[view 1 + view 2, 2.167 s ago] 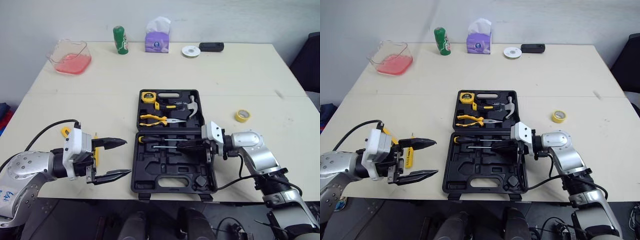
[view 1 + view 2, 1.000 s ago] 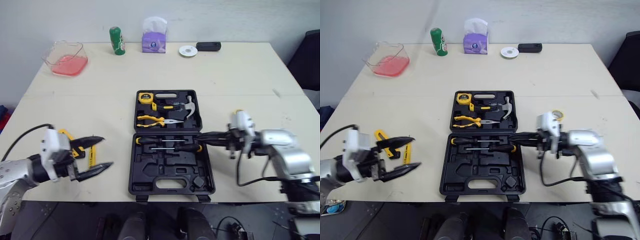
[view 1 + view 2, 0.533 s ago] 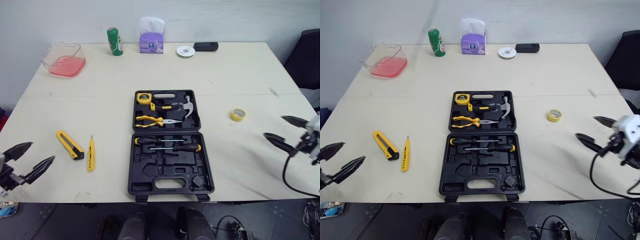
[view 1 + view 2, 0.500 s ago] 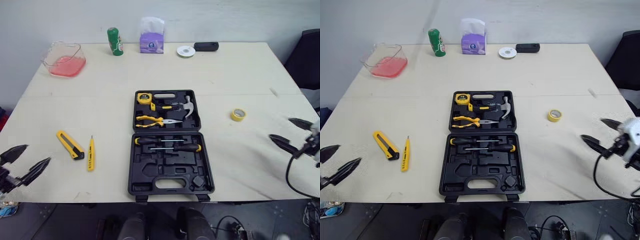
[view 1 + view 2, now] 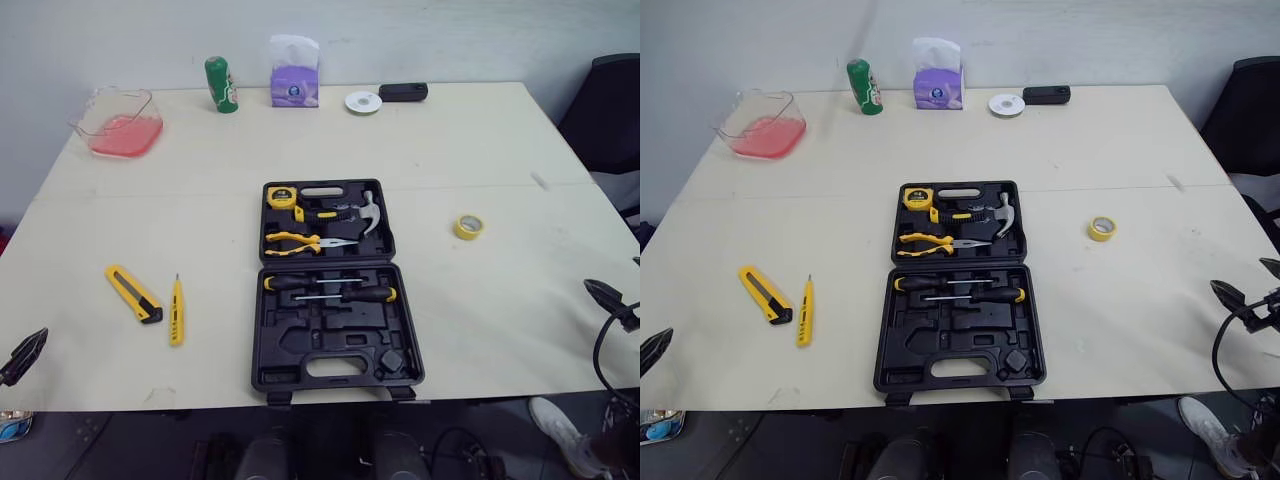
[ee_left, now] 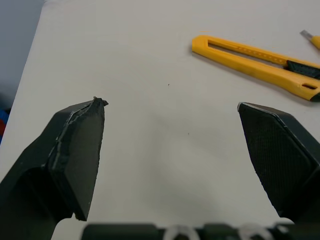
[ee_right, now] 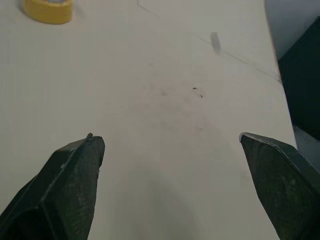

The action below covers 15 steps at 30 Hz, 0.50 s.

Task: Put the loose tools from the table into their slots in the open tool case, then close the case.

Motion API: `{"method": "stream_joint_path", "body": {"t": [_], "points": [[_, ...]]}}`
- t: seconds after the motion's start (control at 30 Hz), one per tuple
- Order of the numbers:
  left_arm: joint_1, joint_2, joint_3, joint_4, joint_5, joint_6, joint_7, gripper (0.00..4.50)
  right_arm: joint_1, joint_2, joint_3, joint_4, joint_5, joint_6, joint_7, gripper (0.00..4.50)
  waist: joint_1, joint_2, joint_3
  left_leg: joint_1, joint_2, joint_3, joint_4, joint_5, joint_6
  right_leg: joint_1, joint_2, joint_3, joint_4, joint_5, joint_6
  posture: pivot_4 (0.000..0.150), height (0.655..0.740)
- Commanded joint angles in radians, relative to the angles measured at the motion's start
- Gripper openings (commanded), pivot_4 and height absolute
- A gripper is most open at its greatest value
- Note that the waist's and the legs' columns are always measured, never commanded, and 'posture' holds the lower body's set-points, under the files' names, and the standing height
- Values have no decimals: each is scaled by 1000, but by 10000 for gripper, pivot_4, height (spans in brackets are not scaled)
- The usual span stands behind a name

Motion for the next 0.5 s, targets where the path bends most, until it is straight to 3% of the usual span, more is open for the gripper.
{"method": "stream_joint_path", "body": {"t": [0.03, 0.23, 0.5], "points": [[-9, 14, 19, -50, -38, 58, 29, 45000, -31, 17, 2, 14, 25, -17, 60, 44868, -2, 0, 0, 0, 0, 0, 0, 0, 0, 0, 0, 0, 0, 0, 0, 1500, 7400], [1, 18, 23, -201, -95, 233, 80, 45000, -54, 107, 7, -108, 106, 50, 252, 44868, -1, 0, 0, 0, 0, 1, 0, 0, 1, 0, 0, 1, 0, 0, 0, 1500, 7400], [6, 14, -22, -557, -182, 569, 294, 45000, -60, 233, 80, -509, 210, 176, 321, 44868, 2, 0, 0, 0, 0, 1, 0, 1, 0, 0, 0, 2, 5, 0, 0, 1500, 7400]]}}
